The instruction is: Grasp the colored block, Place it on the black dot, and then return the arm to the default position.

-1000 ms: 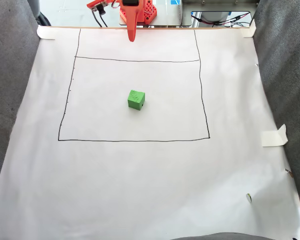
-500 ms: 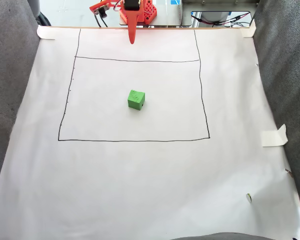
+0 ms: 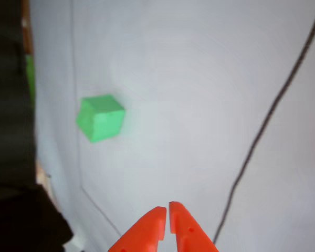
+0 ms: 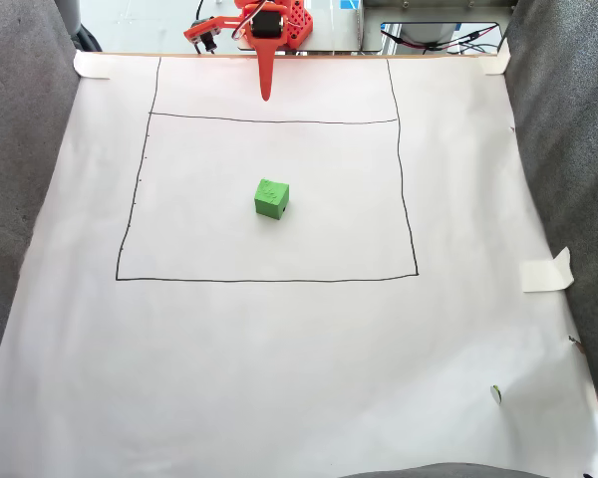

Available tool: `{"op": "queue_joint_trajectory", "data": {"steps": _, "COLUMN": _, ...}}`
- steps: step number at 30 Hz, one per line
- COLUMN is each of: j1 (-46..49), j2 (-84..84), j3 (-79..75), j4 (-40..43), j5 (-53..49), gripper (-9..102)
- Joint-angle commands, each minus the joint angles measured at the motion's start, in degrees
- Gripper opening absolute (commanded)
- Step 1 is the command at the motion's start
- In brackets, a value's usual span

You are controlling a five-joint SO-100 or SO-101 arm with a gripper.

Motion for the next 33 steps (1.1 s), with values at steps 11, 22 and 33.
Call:
{"op": "queue_joint_trajectory", "data": {"steps": 11, "j1": 0.97, "j2": 0.35, "j3": -1.14, "j4": 9.4, "j5": -4.39, "gripper": 0}}
{"op": "queue_joint_trajectory", "data": {"steps": 22, "j1": 1.32, "j2": 0.35, "j3": -3.6, "j4": 17.23, "j5": -4.31, "gripper": 0}}
{"op": "queue_joint_trajectory", "data": {"steps": 33, "j1": 1.32, "j2": 0.35, "j3": -3.6, "j4": 17.31, "j5": -4.31, "gripper": 0}}
